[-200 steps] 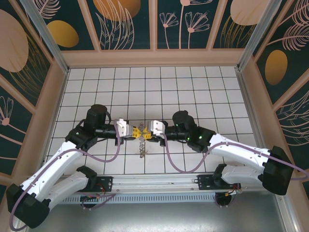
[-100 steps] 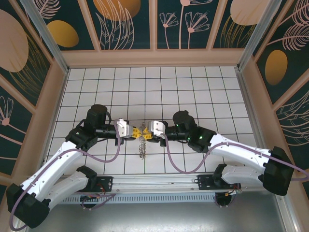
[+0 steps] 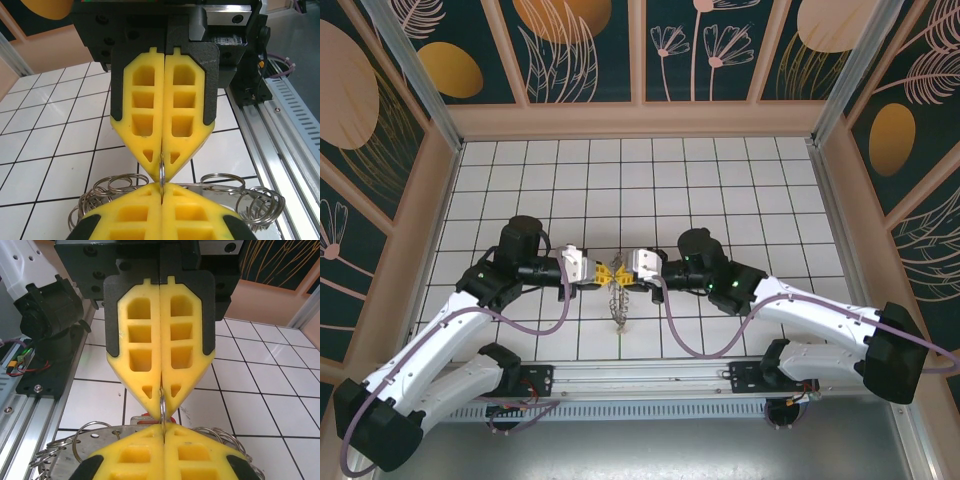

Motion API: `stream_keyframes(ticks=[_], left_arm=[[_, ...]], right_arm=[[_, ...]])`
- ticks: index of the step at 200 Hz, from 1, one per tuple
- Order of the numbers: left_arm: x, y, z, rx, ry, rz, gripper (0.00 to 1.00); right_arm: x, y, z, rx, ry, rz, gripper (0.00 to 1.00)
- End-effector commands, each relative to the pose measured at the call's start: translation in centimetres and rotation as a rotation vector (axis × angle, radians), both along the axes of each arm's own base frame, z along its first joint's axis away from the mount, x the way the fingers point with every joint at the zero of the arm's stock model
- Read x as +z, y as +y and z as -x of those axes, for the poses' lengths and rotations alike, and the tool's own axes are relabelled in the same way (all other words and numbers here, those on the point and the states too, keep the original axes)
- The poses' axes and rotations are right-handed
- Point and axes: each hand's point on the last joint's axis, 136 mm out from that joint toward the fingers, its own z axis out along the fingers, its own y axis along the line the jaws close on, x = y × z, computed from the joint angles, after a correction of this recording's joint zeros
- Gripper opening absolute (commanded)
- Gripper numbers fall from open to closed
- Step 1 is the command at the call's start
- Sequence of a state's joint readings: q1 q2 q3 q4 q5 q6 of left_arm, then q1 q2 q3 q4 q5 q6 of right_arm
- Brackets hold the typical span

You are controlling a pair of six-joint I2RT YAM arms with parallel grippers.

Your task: Put the keys on the keyring

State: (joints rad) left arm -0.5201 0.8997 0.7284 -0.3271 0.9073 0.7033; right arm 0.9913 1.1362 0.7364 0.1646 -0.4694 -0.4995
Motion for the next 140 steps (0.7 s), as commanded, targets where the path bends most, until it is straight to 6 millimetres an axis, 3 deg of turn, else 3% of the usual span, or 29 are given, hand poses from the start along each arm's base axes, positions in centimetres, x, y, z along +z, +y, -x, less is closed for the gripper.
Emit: stream_keyframes(ticks=[1, 12, 39, 104, 140], left_arm=[[0.5, -0.3, -0.5, 0.011, -0.034, 0.016, 0.10], [0.5, 0.0, -0.9, 0.048, -0.039, 0.011, 0.35], [0.3, 0.7, -0.9, 0.095, -0.095, 0.017, 0.50], [0.1, -0.2, -0.7, 0.065, -0.021, 0.113, 0.49], [-0.2, -0.2, -2.4, 0.148, -0.009, 0.106, 0.47]], right_arm=[[2.6, 0.7, 0.5, 0.039, -0.057, -0.089, 0.00], [2.9, 0.4, 0.1, 0.011, -0.065, -0.099, 0.00], [3.7, -0.3, -0.4, -0.028, -0.071, -0.115, 0.00], [4.8, -1.1, -0.3, -0.045, -0.085, -0.125, 0.00], [5.3, -1.3, -0.5, -0.062, -0.086, -0.147, 0.00]])
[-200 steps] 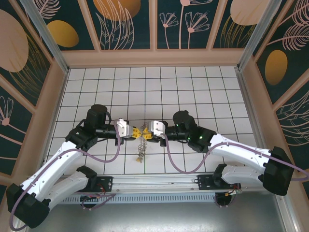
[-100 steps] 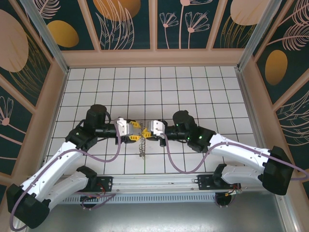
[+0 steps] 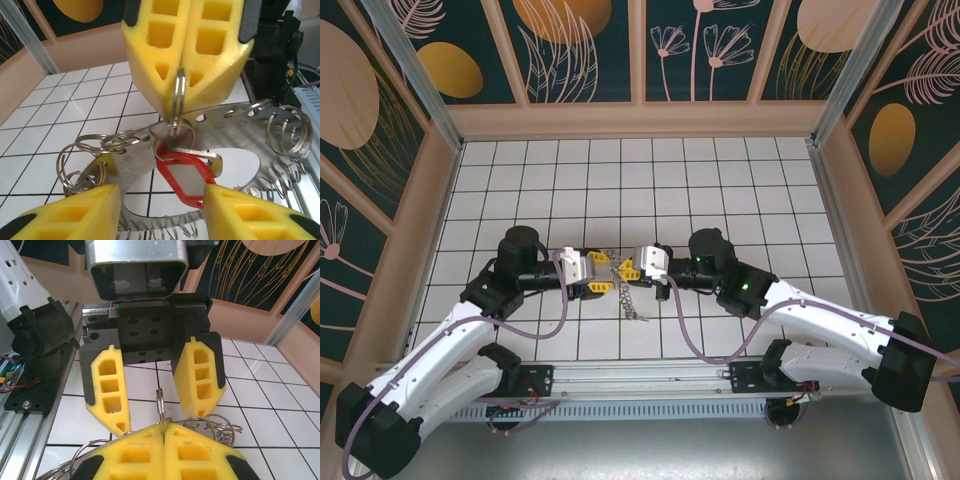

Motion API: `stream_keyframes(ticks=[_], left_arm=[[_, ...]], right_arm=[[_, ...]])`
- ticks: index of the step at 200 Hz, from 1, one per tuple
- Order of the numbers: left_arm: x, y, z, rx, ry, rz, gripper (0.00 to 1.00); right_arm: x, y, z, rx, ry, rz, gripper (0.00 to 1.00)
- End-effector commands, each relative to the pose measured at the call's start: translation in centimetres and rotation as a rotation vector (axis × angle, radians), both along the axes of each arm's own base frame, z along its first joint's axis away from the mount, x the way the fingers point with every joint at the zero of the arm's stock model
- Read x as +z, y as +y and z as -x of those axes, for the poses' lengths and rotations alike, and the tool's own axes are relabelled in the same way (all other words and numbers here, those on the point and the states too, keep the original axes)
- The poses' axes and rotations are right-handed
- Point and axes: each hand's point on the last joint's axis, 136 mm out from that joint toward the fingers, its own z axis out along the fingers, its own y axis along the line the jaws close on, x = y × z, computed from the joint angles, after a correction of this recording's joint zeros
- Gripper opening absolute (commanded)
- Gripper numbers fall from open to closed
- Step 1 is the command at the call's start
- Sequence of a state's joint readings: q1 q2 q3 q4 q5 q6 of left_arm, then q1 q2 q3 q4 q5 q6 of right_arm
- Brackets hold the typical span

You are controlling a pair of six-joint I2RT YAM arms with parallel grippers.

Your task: Put the keys on the keyring

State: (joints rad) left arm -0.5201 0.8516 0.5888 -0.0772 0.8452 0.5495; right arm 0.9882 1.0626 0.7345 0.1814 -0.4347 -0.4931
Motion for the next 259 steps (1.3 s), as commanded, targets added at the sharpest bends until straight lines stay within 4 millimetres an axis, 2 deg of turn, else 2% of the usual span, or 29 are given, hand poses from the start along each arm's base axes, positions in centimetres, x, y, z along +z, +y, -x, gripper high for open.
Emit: stream_keyframes(ticks=[1, 15, 58, 83, 101, 138, 171, 217, 259], left_arm=[[0.7, -0.2, -1.0, 0.048, -0.001, 0.037, 0.48], [0.3, -0.3, -1.2, 0.059, 0.025, 0.040, 0.48], [-0.2, -0.7, 0.8, -0.048, 0.083, 0.082, 0.51], [-1.4, -0.5, 0.8, -0.024, 0.137, 0.058, 0.60], [-2.1, -0.4, 0.4, 0.011, 0.155, 0.045, 0.60], [-0.2, -0.4, -0.8, 0.075, 0.130, 0.150, 0.61], [0.6, -0.2, -2.0, 0.144, 0.112, 0.192, 0.60], [1.7, 0.2, -1.2, 0.134, 0.078, 0.296, 0.59], [2.2, 0.6, -1.4, 0.164, 0.060, 0.314, 0.57]], right_arm=[[2.5, -0.4, -0.3, -0.023, -0.036, -0.079, 0.00], [2.7, -0.4, -0.4, -0.033, -0.027, -0.090, 0.00], [2.5, -0.4, -1.3, -0.082, -0.016, -0.097, 0.00], [2.7, -0.5, -1.7, -0.105, -0.021, -0.103, 0.00], [2.5, -0.5, -1.5, -0.100, -0.018, -0.103, 0.00], [2.6, -0.4, -1.4, -0.093, -0.012, -0.116, 0.00], [2.8, -0.3, -1.1, -0.085, -0.011, -0.125, 0.00], [3.8, 0.0, -1.0, -0.085, -0.011, -0.180, 0.00], [3.6, 1.0, -0.5, -0.062, -0.006, -0.166, 0.00]])
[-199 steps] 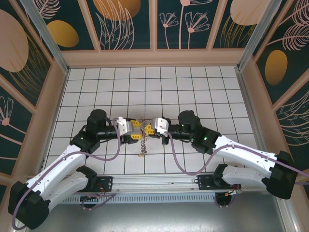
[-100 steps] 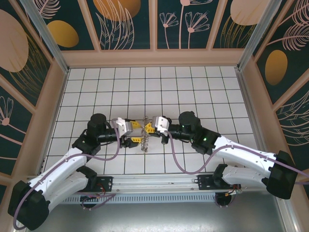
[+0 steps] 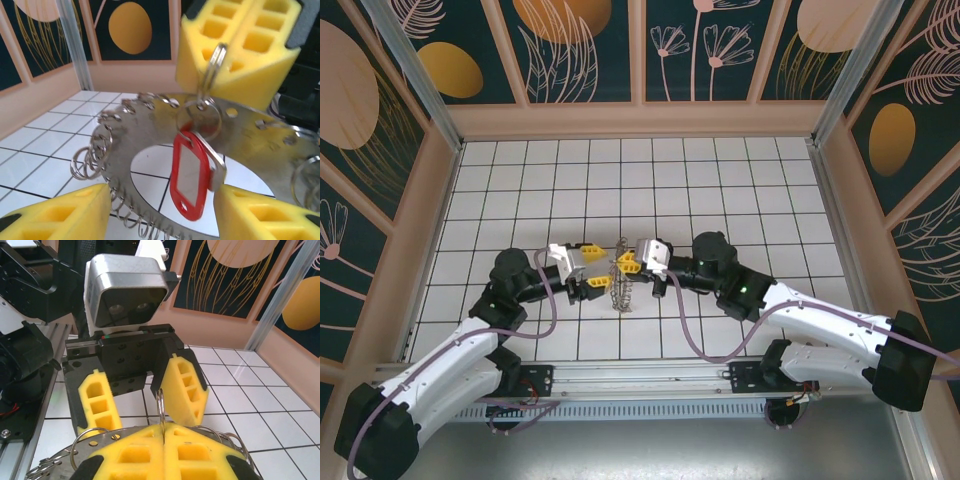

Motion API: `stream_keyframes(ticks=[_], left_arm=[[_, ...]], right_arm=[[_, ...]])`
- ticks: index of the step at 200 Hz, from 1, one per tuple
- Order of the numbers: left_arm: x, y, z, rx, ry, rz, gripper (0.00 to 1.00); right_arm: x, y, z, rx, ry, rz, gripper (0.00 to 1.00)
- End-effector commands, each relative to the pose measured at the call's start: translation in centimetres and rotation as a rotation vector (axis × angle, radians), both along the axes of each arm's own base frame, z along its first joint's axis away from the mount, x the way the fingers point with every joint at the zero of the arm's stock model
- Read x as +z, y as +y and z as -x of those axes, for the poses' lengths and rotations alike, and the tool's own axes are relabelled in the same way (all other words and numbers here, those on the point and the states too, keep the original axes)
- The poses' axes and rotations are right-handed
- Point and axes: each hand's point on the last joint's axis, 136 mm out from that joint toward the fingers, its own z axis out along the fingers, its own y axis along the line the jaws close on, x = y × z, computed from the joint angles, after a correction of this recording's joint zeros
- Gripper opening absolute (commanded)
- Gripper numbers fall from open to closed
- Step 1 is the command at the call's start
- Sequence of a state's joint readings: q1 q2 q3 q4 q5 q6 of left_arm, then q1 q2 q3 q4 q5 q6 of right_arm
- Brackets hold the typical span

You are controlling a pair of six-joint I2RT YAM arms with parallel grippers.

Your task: Put the keys on the keyring

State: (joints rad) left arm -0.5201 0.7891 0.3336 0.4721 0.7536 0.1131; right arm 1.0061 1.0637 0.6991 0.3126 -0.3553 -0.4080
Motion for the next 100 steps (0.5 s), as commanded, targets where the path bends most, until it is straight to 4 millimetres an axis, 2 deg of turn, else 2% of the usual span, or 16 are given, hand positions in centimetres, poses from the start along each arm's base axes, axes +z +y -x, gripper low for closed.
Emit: stream_keyframes(ticks=[1, 34, 62, 100], left_arm=[[1.80, 0.09, 0.02, 0.011, -0.045, 0.055, 0.57], [1.87, 0.11, -0.14, 0.019, -0.054, 0.069, 0.58], [1.67, 0.17, -0.16, 0.025, -0.055, 0.059, 0.48], [1.02, 0.48, -0.20, 0.047, -0.036, 0.043, 0.48]], right_arm=[[2.43, 0.73, 0.35, 0.010, -0.028, -0.079, 0.00], [2.57, 1.33, 0.49, 0.012, -0.030, -0.088, 0.00], [2.55, 1.45, 0.46, 0.008, -0.030, -0.085, 0.00], [3.21, 1.05, 0.39, -0.009, -0.039, -0.102, 0.00]])
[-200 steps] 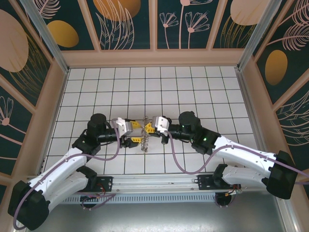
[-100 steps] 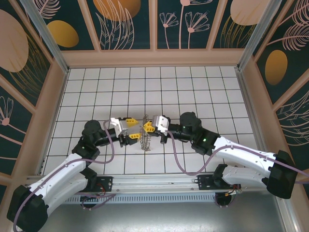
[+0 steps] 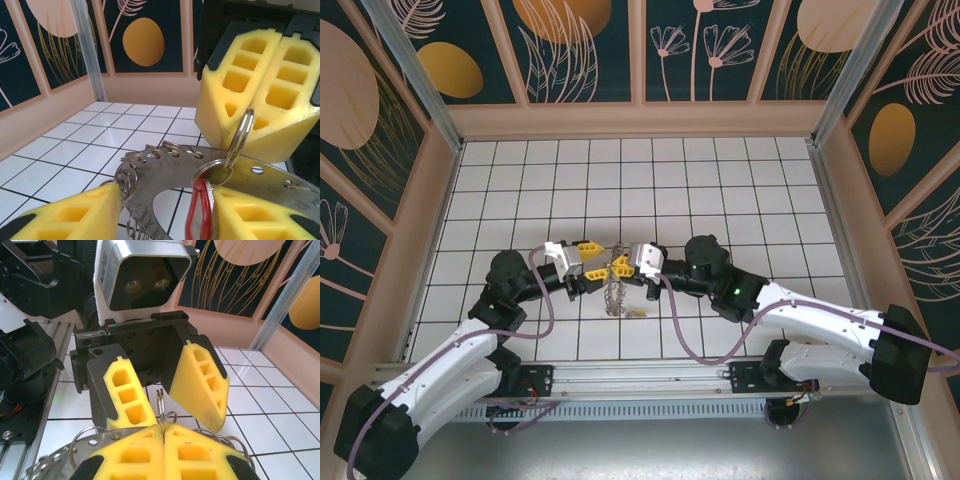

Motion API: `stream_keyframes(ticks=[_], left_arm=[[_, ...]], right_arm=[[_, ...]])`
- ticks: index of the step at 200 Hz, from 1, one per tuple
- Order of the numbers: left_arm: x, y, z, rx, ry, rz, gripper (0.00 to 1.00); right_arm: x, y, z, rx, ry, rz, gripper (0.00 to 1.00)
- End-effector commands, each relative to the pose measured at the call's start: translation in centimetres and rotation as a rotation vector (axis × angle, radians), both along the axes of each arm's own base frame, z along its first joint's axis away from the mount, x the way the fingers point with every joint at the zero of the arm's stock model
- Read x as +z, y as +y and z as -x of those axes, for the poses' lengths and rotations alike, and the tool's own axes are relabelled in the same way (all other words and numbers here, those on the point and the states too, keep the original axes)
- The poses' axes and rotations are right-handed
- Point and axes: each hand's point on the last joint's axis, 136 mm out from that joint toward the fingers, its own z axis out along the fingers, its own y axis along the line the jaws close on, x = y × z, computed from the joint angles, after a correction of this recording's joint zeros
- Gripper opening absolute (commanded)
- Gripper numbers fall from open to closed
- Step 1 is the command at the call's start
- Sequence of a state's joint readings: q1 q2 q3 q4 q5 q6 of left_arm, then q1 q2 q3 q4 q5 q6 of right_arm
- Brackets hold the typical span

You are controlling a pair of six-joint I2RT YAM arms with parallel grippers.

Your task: Put the keys on the keyring

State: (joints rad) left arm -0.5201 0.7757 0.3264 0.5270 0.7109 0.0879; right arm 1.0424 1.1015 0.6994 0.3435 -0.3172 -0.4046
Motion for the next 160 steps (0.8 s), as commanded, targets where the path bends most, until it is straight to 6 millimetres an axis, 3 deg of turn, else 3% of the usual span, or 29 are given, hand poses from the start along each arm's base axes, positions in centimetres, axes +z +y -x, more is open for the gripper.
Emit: stream_keyframes(ticks=[1, 32, 105, 160], left_arm=[[-0.1, 0.2, 0.3, 0.005, -0.007, 0.007, 0.48], [-0.5, 0.3, 0.6, 0.003, -0.002, 0.003, 0.44], [-1.0, 0.0, 0.3, -0.005, 0.032, -0.011, 0.46], [1.0, 0.2, -0.4, 0.037, -0.013, 0.039, 0.44]], right_arm=[[3.9, 0.0, 0.1, -0.007, -0.041, -0.109, 0.00], [4.2, 0.1, 0.3, 0.002, -0.042, -0.112, 0.00], [5.2, 0.8, 0.3, 0.020, -0.058, -0.139, 0.00], [5.2, 1.0, 0.3, 0.026, -0.052, -0.141, 0.00]])
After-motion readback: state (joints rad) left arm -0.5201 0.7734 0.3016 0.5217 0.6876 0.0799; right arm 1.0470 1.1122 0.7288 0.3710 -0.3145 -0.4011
